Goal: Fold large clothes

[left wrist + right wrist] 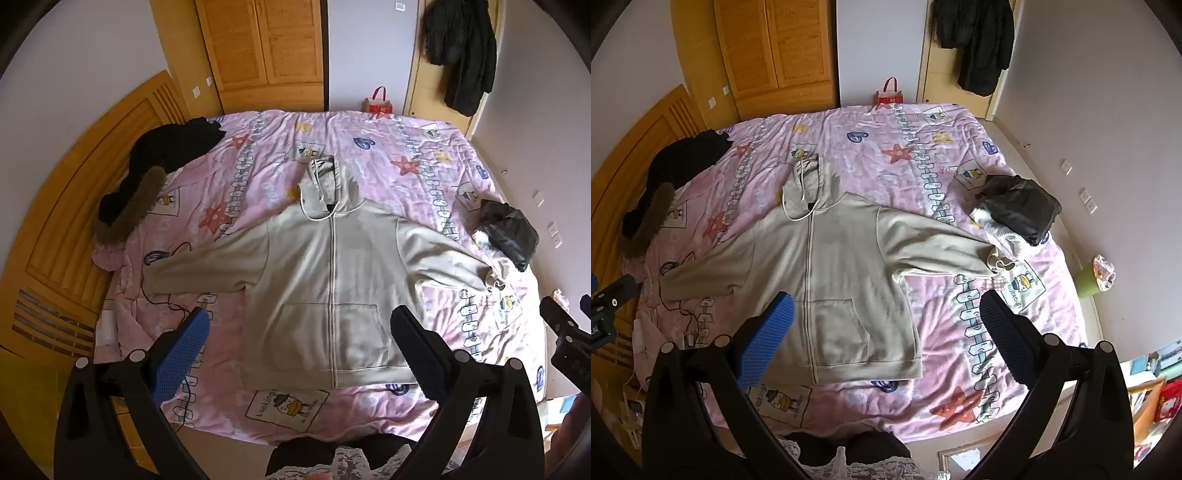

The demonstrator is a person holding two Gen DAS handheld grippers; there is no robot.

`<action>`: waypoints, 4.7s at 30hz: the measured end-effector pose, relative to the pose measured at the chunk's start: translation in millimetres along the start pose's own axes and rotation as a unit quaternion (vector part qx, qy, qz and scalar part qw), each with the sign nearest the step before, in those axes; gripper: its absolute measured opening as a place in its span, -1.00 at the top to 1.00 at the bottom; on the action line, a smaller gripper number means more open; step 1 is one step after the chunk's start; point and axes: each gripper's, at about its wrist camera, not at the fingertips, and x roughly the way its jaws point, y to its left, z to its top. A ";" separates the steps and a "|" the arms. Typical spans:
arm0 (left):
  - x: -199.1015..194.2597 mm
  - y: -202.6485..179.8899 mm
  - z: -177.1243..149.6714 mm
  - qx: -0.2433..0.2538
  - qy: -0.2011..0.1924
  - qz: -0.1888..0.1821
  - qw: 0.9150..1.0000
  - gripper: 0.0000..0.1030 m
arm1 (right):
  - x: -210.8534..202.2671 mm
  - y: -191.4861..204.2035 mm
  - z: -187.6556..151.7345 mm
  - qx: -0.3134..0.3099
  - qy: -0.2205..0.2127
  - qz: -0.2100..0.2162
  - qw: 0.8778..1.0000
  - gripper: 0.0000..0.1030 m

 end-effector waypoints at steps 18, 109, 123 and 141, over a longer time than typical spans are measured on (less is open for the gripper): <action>-5.1 -1.4 1.8 -0.001 -0.005 -0.011 1.000 -0.85 | 2.3 0.9 -2.1 -0.001 0.001 0.000 1.000 -0.90; 226.5 346.7 65.2 -0.254 0.084 0.094 0.959 -0.85 | 133.0 259.8 144.5 -0.107 -0.005 0.072 0.992 -0.90; 588.9 592.5 -52.9 -0.540 0.203 -0.064 0.815 -0.84 | 310.9 467.5 122.1 -0.185 0.120 0.095 0.971 -0.90; 662.1 604.2 -84.4 -0.593 0.213 -0.158 0.760 0.96 | 330.3 504.0 119.0 -0.198 0.131 0.066 0.969 -0.90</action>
